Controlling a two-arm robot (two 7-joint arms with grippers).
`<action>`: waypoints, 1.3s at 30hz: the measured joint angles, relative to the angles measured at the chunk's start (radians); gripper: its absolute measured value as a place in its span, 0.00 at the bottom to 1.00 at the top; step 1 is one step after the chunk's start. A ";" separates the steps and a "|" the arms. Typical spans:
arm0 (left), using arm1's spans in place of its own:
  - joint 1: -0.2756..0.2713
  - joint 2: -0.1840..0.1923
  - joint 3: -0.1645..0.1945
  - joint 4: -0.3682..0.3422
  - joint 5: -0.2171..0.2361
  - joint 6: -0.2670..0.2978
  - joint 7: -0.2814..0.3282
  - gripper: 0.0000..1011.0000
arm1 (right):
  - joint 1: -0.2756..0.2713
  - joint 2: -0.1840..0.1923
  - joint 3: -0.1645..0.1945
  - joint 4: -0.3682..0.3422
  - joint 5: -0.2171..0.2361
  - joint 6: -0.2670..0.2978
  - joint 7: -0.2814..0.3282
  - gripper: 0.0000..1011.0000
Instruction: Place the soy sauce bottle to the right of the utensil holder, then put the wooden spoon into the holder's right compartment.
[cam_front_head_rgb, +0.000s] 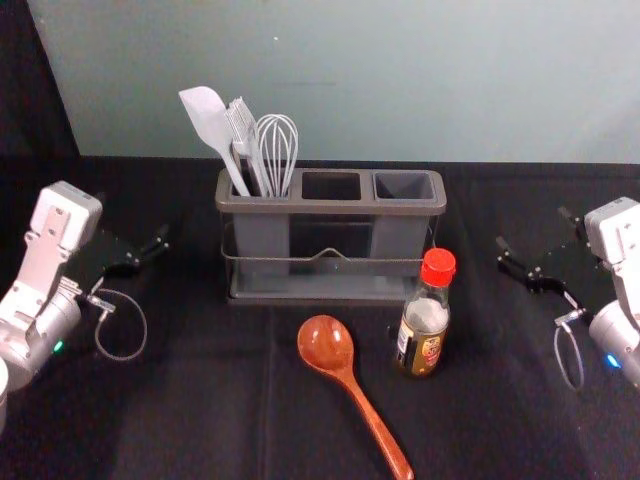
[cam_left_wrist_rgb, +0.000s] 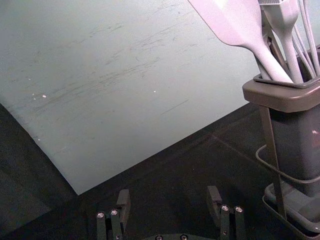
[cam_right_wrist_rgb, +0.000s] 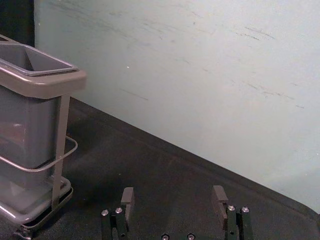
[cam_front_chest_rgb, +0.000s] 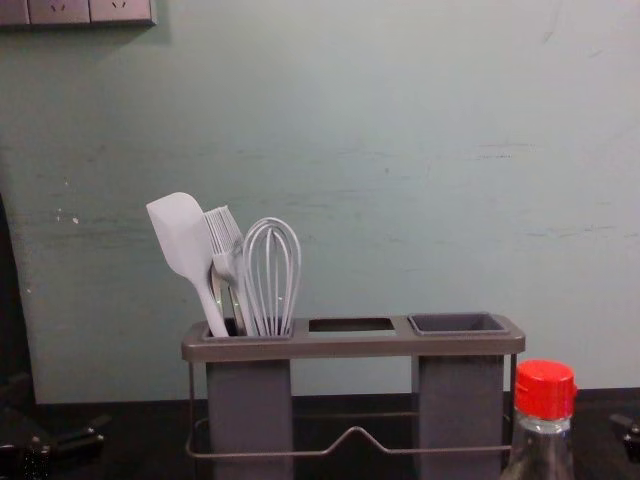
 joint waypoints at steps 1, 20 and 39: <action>0.000 0.000 0.000 0.000 0.000 0.000 0.000 0.99 | 0.000 0.000 0.000 0.000 0.000 0.000 0.000 0.99; 0.000 0.000 0.000 0.000 0.000 0.000 0.000 0.99 | 0.000 0.000 0.000 0.000 0.000 0.000 0.000 0.99; 0.000 0.000 0.000 0.000 0.000 0.000 0.000 0.99 | 0.000 0.000 0.000 0.000 0.000 0.000 0.000 0.99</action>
